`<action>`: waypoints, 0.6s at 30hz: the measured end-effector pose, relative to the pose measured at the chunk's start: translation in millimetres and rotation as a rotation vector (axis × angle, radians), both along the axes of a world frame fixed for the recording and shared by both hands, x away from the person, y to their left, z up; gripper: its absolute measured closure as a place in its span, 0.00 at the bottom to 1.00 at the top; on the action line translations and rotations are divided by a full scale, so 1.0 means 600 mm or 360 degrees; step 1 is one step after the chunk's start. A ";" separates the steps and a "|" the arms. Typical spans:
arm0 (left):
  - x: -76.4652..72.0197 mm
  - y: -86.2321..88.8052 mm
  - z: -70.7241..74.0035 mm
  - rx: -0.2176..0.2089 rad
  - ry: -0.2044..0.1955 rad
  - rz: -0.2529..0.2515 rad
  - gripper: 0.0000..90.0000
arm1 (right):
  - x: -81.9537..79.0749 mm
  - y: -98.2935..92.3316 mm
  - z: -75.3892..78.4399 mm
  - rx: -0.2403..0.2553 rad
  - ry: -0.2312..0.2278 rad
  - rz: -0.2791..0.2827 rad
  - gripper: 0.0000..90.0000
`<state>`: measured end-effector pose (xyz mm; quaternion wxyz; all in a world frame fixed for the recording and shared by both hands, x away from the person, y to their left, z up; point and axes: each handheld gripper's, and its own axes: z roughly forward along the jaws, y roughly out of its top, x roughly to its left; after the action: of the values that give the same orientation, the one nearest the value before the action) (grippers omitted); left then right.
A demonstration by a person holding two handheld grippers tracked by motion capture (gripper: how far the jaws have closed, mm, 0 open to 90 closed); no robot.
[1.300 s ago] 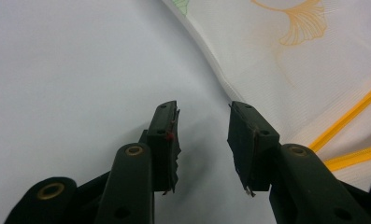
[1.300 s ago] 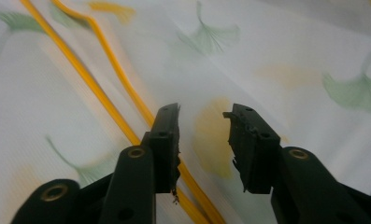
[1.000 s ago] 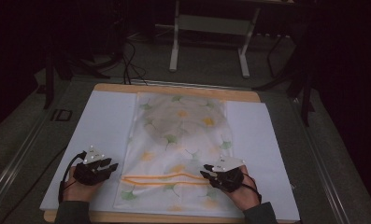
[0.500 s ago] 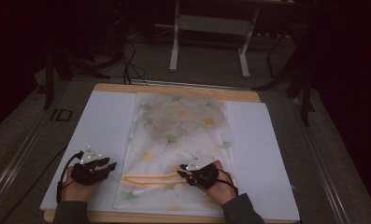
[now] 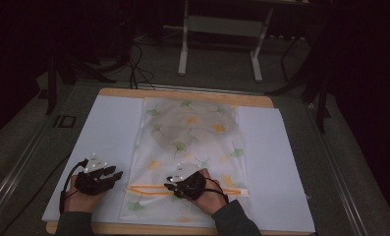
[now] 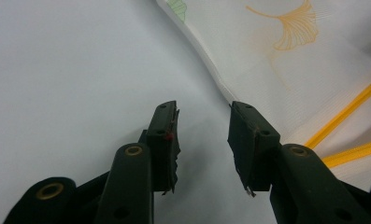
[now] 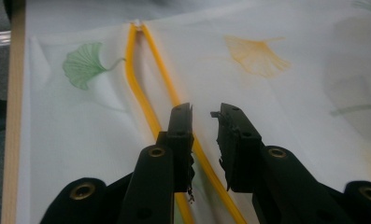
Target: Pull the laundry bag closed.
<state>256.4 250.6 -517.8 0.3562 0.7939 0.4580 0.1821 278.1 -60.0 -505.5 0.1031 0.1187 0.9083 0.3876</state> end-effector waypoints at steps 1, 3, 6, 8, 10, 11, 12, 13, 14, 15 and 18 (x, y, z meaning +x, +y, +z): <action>0.000 0.000 0.000 0.0000 0.0000 0.0000 0.70 | -0.001 0.006 -0.001 0.0002 0.0004 0.0011 0.83; 0.000 0.001 0.001 0.0001 -0.0005 0.0000 0.69 | -0.002 0.018 -0.003 -0.0003 0.0008 0.0034 0.83; 0.000 0.001 0.001 0.0002 -0.0006 0.0002 0.69 | -0.003 0.033 -0.005 0.0006 0.0024 0.0054 0.83; 0.000 0.001 0.001 0.0004 -0.0008 0.0003 0.69 | -0.005 0.045 -0.007 0.0004 0.0039 0.0076 0.83; 0.000 0.001 0.001 0.0006 -0.0009 0.0003 0.69 | -0.006 0.055 -0.008 0.0015 0.0053 0.0089 0.82; -0.001 0.001 0.001 0.0008 -0.0010 0.0002 0.69 | -0.007 0.061 -0.009 0.0017 0.0053 0.0098 0.82; -0.001 0.001 0.001 0.0009 -0.0010 0.0002 0.69 | -0.008 0.068 -0.009 0.0018 0.0060 0.0108 0.82; -0.001 0.001 0.002 0.0012 -0.0012 0.0001 0.69 | -0.008 0.072 -0.009 0.0022 0.0067 0.0115 0.81; -0.001 0.001 0.002 0.0011 -0.0012 0.0001 0.69 | -0.008 0.078 -0.009 0.0023 0.0074 0.0121 0.81; -0.001 0.001 0.002 0.0012 -0.0012 -0.0001 0.69 | -0.008 0.084 -0.009 0.0027 0.0077 0.0127 0.81; -0.001 0.001 0.003 0.0016 -0.0015 0.0001 0.69 | -0.006 0.099 -0.011 0.0020 0.0098 0.0139 0.81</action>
<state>255.7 251.5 -516.2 0.3542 0.7947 0.4556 0.1883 274.6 -0.4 -512.0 0.0572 0.0914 0.9130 0.3935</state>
